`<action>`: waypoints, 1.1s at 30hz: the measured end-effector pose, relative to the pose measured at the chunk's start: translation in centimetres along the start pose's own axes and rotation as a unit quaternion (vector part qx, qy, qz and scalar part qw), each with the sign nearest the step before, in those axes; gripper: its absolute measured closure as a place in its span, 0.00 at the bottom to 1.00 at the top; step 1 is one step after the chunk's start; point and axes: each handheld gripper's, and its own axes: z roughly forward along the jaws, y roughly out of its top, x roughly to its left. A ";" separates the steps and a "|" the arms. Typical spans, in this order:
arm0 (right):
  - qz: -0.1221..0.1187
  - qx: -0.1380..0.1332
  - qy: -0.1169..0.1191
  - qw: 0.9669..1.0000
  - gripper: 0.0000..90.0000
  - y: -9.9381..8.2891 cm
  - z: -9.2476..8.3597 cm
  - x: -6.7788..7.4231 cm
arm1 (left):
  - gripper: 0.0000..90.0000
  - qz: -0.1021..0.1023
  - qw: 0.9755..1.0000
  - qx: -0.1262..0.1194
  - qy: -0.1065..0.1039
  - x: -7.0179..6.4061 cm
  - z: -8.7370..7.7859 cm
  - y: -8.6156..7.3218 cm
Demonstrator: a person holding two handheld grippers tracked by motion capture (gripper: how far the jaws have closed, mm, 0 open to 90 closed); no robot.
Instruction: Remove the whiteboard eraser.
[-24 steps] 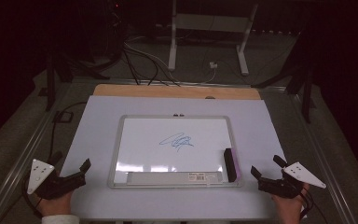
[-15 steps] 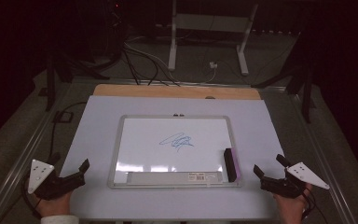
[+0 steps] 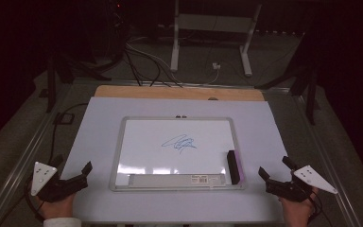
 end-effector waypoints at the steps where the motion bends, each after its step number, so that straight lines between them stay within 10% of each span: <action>1: 0.000 0.004 0.001 1.000 0.00 0.1 0.1 0.3 | 0.01 0.002 1.000 0.000 0.001 -0.1 0.0 0.0; 20: -0.003 0.022 0.029 0.999 0.00 2.0 1.5 1.8 | 0.02 0.009 1.000 0.000 0.020 -0.5 0.3 -0.6; 33: 0.005 0.083 0.054 0.995 0.00 2.4 4.0 2.7 | 0.02 0.008 1.000 0.002 0.025 -0.5 0.3 -0.9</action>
